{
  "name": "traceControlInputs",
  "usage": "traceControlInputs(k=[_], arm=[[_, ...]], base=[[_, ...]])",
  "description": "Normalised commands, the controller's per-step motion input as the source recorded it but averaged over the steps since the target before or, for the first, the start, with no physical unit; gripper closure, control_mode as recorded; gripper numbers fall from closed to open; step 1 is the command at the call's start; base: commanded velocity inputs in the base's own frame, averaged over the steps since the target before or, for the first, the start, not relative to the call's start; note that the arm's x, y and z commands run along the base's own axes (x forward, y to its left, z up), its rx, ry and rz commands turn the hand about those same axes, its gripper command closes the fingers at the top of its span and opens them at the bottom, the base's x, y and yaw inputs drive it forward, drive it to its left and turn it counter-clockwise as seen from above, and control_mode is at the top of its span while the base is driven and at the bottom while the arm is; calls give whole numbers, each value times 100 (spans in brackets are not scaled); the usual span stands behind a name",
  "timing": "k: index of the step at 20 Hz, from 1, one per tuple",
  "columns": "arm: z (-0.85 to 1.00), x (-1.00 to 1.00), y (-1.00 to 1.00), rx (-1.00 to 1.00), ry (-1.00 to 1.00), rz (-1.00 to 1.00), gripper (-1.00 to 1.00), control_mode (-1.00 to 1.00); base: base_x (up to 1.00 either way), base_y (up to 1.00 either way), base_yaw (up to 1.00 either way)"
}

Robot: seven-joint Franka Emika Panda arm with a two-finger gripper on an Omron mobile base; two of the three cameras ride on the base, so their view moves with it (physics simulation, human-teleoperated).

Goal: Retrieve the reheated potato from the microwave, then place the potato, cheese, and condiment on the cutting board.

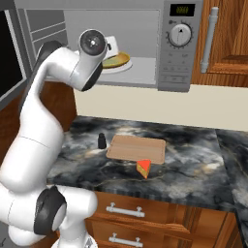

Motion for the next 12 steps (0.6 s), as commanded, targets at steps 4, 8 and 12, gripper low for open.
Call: traceControlInputs(k=[4,8,12], arm=[[14,-71,-7,6,4,-7,100,-100],[5,-80,-19,8,2,-2,100,-100],[0,-83,-21,10,1,0,100,-100]], base=[[0,0,0],[0,0,0],[0,0,0]])
